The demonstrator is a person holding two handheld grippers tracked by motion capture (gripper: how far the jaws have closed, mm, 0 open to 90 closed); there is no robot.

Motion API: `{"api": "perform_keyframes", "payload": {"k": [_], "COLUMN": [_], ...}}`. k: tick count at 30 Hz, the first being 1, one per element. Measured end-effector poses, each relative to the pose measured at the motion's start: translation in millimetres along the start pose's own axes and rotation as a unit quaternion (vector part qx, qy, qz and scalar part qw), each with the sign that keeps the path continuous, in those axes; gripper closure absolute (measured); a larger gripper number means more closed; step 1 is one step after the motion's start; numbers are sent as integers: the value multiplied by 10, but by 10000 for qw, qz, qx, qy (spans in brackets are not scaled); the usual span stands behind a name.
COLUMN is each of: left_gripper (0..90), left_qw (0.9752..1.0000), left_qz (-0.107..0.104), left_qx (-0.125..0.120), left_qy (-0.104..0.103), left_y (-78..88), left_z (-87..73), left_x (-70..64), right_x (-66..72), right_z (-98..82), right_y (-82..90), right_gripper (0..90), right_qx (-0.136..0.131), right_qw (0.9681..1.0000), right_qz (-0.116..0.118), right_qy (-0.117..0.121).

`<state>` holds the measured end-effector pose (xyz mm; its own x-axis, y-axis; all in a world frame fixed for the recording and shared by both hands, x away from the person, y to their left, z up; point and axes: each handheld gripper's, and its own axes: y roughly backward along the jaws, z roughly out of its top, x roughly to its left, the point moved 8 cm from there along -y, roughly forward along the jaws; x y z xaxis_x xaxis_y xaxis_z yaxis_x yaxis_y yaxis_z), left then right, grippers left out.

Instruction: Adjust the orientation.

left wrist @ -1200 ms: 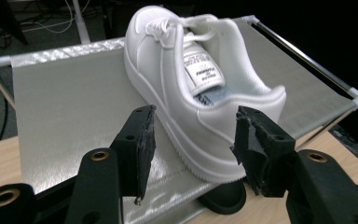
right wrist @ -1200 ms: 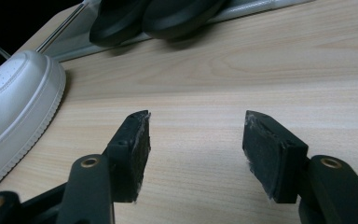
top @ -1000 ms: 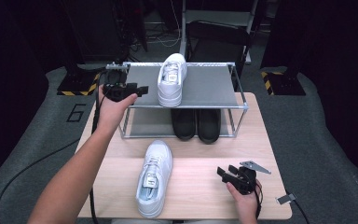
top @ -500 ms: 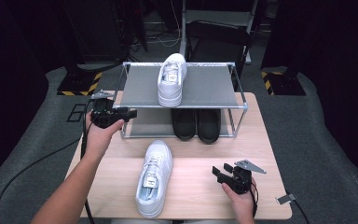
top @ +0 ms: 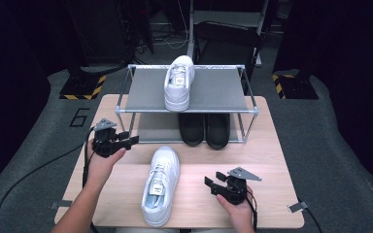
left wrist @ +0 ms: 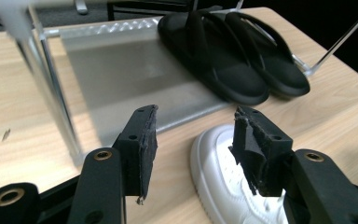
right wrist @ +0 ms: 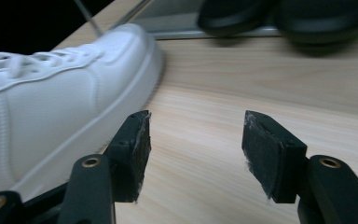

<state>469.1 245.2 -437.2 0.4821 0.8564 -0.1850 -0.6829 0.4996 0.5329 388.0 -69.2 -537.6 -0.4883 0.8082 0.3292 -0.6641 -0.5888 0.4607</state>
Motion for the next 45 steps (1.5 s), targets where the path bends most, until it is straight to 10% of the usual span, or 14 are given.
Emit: {"api": "perform_keyframes", "payload": {"k": [9, 23, 32, 37, 45], "left_gripper": [492, 489, 489, 489, 489], "left_qw": [9993, 9996, 9993, 9991, 9990], "left_qz": [-12, 56, 105, 177, 172], "left_qx": [-95, -45, -1, 19, 2], "left_qy": [348, 261, 366, 397, 417], "left_y": [43, 102, 77, 76, 96], "left_z": [-197, -209, -231, -245, -260], "left_x": [88, 21, 139, 186, 186], "right_x": [551, 1023, 1196, 1182, 1176], "right_z": [83, 177, 71, 32, 67], "right_y": [-150, -284, -408, -486, -454], "right_gripper": [400, 354, 325, 346, 552], "right_qx": [217, 410, 668, 740, 800], "right_qw": [9975, 9920, 9861, 9878, 9854], "right_qz": [609, 1061, 1305, 1136, 1345], "right_qy": [295, 543, 787, 769, 667]}}
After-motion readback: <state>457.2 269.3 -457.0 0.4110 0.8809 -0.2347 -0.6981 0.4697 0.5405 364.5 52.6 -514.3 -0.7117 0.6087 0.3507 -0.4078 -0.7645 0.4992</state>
